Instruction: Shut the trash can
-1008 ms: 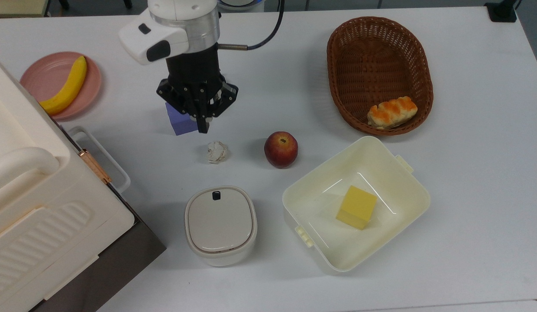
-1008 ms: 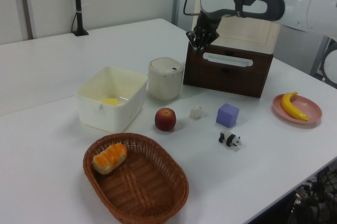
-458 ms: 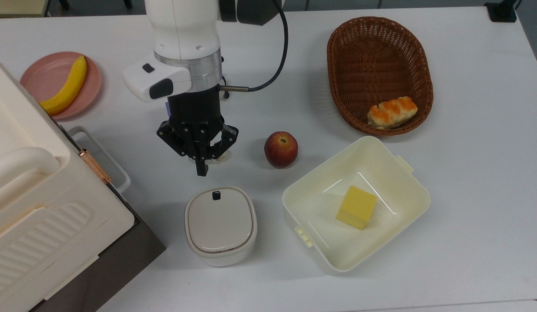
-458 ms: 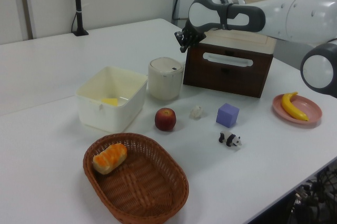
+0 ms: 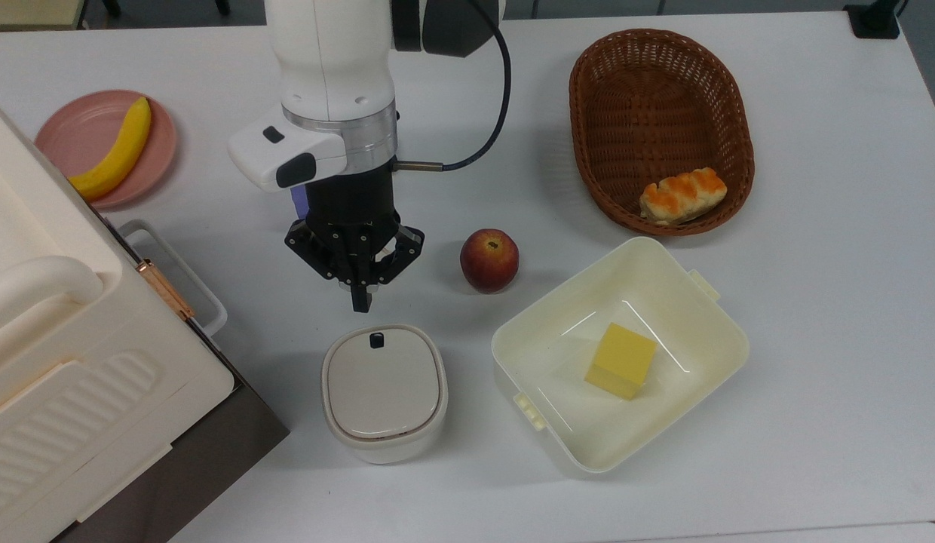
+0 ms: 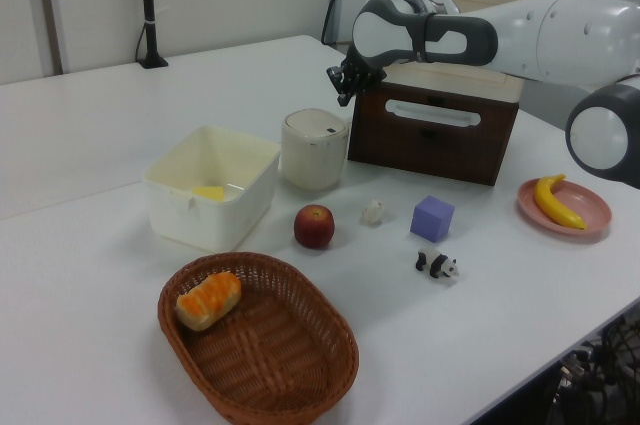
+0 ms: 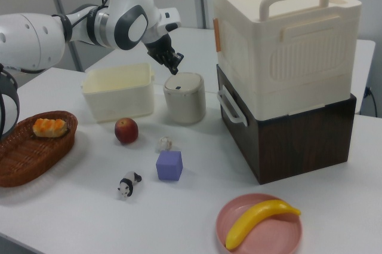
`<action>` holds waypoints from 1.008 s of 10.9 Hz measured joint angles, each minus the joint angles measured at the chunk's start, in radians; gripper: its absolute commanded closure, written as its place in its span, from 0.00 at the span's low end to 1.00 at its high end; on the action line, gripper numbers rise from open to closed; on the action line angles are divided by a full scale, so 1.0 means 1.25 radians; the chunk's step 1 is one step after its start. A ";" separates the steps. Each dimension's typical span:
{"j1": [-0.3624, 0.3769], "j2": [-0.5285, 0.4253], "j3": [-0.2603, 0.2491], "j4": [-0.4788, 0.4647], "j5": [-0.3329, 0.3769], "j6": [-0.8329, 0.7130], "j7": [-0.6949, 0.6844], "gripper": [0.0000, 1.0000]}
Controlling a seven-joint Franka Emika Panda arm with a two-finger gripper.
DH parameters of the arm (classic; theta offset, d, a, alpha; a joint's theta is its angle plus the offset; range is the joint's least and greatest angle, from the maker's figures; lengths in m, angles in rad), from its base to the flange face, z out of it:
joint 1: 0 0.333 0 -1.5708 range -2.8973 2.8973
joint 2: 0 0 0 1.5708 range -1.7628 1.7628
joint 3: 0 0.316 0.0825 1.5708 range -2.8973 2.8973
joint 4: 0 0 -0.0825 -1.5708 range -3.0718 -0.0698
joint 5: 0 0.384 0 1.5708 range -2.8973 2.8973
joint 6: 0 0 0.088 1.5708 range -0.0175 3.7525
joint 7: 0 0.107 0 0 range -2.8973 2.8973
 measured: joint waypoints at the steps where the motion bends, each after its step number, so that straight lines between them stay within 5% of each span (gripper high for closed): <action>1: 0.000 0.005 0.000 0.000 -0.005 0.000 0.000 1.00; 11: 0.012 0.071 0.001 0.026 -0.042 0.001 0.000 1.00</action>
